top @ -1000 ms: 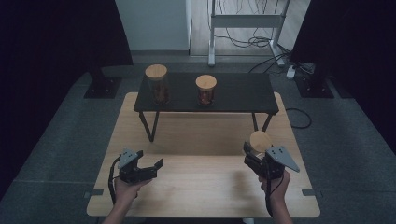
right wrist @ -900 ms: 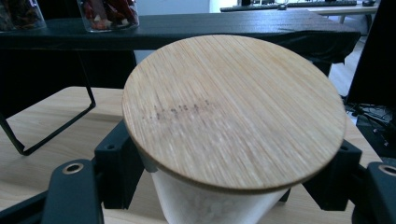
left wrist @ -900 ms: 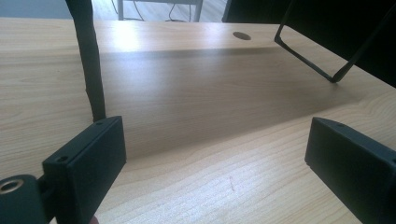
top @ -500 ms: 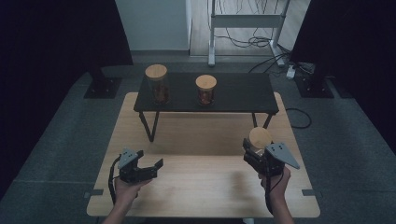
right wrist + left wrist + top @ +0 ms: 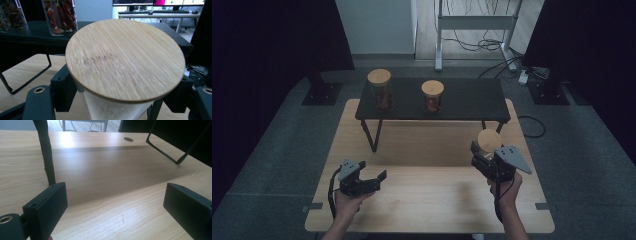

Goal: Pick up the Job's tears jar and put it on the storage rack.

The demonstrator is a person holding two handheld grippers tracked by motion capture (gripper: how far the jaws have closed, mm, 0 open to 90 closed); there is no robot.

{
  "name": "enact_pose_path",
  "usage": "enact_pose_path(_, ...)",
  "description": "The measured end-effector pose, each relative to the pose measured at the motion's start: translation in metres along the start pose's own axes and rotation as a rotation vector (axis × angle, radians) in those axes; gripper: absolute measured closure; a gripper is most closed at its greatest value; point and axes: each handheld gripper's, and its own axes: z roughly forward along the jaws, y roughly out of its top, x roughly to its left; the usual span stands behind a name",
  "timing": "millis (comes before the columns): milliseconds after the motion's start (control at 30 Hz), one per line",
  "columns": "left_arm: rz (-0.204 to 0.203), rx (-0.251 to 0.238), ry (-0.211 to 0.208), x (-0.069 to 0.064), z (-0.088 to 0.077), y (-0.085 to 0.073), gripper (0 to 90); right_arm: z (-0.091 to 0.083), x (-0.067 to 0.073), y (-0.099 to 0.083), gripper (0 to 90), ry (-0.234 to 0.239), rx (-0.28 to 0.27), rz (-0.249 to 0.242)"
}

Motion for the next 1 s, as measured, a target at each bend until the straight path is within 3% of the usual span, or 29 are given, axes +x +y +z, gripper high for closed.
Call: enact_pose_path(1000,-0.005,0.006,0.006,0.003,0.001,0.0,4.8,0.019,-0.005,0.027,25.0,-0.017,-0.033,0.012)
